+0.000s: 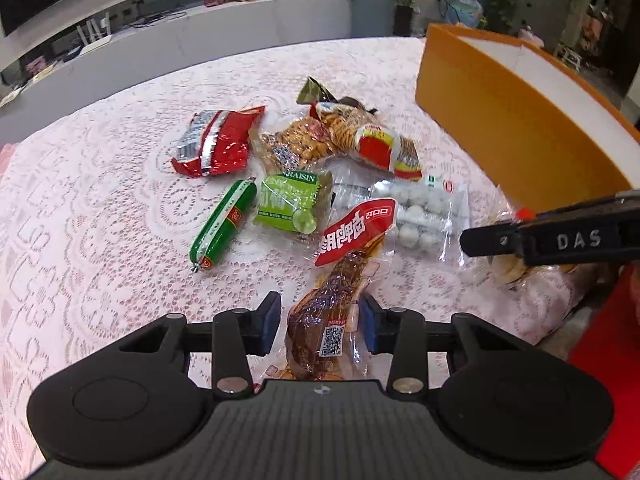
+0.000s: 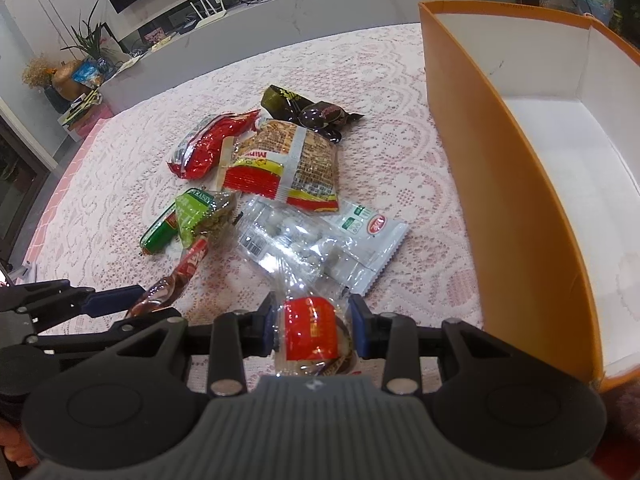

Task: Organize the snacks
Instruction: 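Close the right tool on the small pack while the left tool grasps the meat pack, then carry both packs over the orange box and open both tools to drop them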

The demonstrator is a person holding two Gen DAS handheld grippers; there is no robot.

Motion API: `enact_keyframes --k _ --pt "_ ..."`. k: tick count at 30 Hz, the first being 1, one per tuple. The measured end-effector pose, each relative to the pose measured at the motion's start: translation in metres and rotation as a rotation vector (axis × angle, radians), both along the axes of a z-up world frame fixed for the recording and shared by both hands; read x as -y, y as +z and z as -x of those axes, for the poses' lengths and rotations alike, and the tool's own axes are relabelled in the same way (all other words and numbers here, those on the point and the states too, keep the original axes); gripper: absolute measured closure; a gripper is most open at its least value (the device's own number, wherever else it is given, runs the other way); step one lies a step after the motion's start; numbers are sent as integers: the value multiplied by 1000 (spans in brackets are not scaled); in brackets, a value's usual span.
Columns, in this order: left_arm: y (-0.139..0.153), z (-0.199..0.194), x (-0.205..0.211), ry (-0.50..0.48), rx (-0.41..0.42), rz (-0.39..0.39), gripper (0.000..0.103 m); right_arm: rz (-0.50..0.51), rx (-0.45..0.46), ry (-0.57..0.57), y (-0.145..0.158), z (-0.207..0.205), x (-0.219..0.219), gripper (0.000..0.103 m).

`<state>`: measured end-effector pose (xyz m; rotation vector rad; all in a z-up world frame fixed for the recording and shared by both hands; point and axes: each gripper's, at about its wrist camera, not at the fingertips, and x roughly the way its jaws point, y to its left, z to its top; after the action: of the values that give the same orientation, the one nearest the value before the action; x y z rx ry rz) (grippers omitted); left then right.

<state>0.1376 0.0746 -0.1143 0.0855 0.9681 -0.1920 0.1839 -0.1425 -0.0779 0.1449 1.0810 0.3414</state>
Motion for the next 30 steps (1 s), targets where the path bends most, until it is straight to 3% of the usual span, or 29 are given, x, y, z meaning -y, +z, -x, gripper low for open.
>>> enact_keyframes --k 8,16,21,25,30 --pt "37 20 2 60 61 88 57 -36 53 17 26 14 5 68" --pt "88 30 21 71 145 154 57 -98 127 25 77 30 23 68" --pt "115 26 36 57 161 222 57 -74 178 37 113 31 40 68" --pt "124 11 49 37 140 281 57 -49 166 31 132 21 63 68" --pt "133 -8 83 -27 144 275 57 2 146 22 145 7 97 68"
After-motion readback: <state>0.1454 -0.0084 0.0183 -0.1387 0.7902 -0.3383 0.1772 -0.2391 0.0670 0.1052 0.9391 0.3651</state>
